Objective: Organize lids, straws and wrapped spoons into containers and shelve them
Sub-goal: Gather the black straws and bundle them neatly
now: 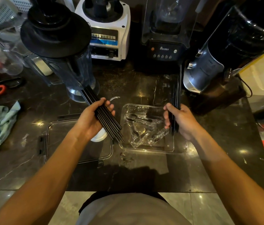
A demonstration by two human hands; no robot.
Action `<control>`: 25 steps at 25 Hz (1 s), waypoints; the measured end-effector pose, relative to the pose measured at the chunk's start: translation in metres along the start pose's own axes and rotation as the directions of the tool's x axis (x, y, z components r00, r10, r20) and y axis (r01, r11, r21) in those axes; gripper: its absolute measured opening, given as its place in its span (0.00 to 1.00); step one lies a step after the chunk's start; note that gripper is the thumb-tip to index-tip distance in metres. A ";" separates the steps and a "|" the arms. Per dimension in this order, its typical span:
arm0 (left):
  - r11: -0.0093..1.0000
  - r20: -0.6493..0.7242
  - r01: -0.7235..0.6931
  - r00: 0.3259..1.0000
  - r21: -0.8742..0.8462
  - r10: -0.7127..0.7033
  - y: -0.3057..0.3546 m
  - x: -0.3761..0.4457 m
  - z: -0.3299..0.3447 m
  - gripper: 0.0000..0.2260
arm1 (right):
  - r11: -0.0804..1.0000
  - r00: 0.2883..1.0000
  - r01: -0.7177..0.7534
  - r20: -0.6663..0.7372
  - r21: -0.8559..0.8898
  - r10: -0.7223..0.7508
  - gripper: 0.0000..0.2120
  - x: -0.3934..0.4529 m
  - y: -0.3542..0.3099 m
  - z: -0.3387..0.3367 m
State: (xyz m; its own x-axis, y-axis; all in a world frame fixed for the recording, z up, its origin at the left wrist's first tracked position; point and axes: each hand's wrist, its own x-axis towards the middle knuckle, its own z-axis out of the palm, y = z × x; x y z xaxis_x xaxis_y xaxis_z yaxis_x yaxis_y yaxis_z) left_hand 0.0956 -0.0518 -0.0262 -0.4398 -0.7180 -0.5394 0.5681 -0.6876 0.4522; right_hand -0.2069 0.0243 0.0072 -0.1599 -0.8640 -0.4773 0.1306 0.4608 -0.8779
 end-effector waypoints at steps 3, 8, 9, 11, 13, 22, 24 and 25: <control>1.000 0.006 0.003 1.000 -0.005 -0.003 -0.004 -0.003 0.000 0.04 | 0.999 0.992 -0.039 0.118 -0.024 0.042 0.09 -0.003 -0.007 0.013; 0.998 -0.066 -0.060 0.996 -0.005 0.059 0.003 -0.014 -0.007 0.05 | 0.981 0.916 -0.058 0.381 -0.187 0.127 0.09 -0.007 -0.014 0.102; 0.997 -0.078 -0.080 0.994 -0.014 0.078 0.006 -0.020 -0.009 0.06 | 0.974 0.900 -0.051 0.412 -0.222 0.141 0.09 -0.007 -0.013 0.125; 0.991 -0.095 -0.133 0.987 0.002 0.132 0.013 -0.040 -0.013 0.11 | 0.951 0.888 -0.025 0.430 -0.309 0.163 0.10 -0.006 -0.009 0.167; 0.982 -0.095 -0.187 0.978 0.016 0.187 0.018 -0.062 -0.018 0.19 | 0.919 0.879 0.029 0.449 -0.393 0.164 0.11 -0.006 -0.004 0.198; 0.921 -0.341 -0.388 0.871 -0.038 0.353 0.010 -0.114 -0.092 0.16 | 0.752 0.706 0.257 0.649 -0.607 0.283 0.07 -0.024 0.014 0.284; 0.900 -0.427 -0.436 0.813 0.004 0.396 0.009 -0.122 -0.097 0.10 | 0.688 0.690 0.343 0.669 -0.640 0.279 0.09 -0.026 0.026 0.300; 0.893 -0.465 -0.450 0.783 0.035 0.413 0.008 -0.122 -0.102 0.09 | 0.657 0.688 0.382 0.674 -0.650 0.268 0.14 -0.026 0.032 0.305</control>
State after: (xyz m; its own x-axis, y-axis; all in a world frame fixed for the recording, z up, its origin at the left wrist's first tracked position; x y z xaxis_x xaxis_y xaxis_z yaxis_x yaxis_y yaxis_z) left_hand 0.2252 0.0414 -0.0290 0.2138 -0.7960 -0.5662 0.6801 -0.2948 0.6712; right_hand 0.1002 -0.0010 0.0035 0.5849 -0.6075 -0.5374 -0.6117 0.1047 -0.7841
